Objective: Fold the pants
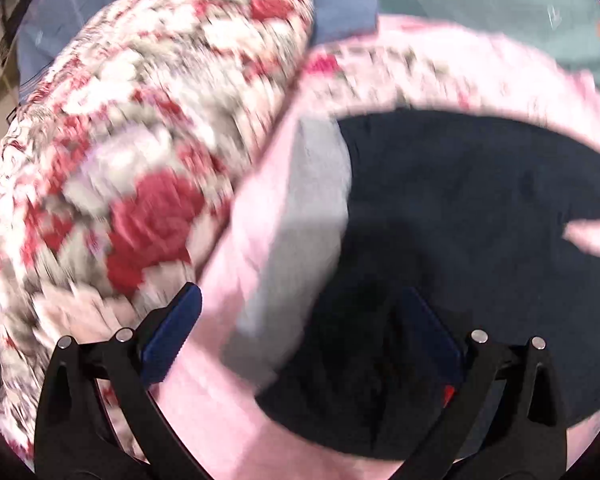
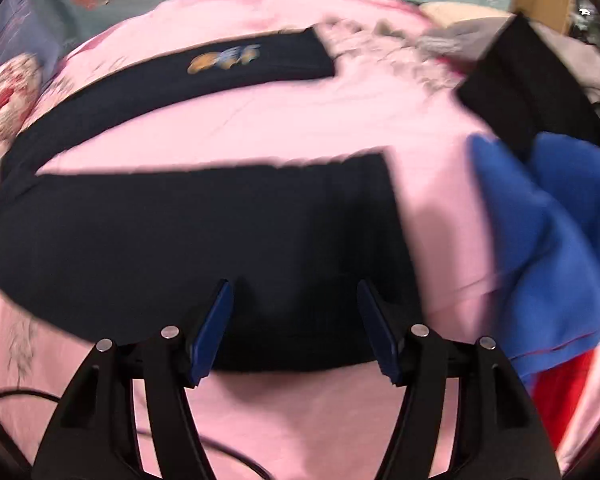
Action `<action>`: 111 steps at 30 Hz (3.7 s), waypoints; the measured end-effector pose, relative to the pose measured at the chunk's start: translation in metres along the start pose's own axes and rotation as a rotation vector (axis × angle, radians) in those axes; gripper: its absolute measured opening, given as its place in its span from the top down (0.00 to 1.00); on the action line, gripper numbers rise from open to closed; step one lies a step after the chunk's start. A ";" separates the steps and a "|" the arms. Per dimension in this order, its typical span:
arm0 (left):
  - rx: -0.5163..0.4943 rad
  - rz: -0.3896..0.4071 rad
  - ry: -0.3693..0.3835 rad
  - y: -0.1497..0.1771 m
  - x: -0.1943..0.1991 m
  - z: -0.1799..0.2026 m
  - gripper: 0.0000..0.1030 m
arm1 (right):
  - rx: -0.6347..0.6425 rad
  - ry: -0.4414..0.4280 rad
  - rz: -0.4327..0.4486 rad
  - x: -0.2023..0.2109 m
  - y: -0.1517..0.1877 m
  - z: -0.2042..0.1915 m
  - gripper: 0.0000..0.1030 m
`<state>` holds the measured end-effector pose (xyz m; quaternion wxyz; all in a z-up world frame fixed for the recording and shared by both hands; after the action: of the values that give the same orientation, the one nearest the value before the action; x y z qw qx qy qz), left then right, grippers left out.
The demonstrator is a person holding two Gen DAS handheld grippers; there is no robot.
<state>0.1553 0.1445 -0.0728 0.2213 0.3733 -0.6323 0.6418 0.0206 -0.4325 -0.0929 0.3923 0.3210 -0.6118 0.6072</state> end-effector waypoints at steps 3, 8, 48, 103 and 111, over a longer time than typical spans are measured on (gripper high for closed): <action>0.055 0.059 0.038 -0.029 0.000 0.004 0.02 | 0.112 -0.071 0.132 0.016 -0.047 -0.038 0.25; 0.082 -0.018 0.007 -0.079 -0.039 0.033 0.02 | 0.316 -0.193 0.225 -0.002 -0.144 -0.127 0.15; 0.217 0.003 0.270 -0.043 0.045 -0.001 0.57 | 0.416 -0.602 0.201 0.028 -0.176 -0.205 0.96; 0.124 -0.193 -0.122 0.056 -0.009 -0.036 0.02 | -0.392 -0.216 0.230 0.027 -0.140 0.010 0.94; 0.019 -0.162 -0.189 0.047 -0.011 -0.029 0.02 | -0.540 -0.294 0.041 0.017 0.024 0.063 0.91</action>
<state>0.1211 0.1700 -0.1091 0.2083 0.4841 -0.6119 0.5898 -0.0140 -0.4926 -0.0868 0.3582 0.2771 -0.8076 0.3777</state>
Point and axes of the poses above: each gripper's, at about its wrist camera, not at the fingertips, and x roughly against the way its jaws point, z to its right, y to its underside, the point moved 5 cm from there along -x, roughly the way its jaws point, and after that the axes turned 4 degrees about x, right-handed, at the moved point
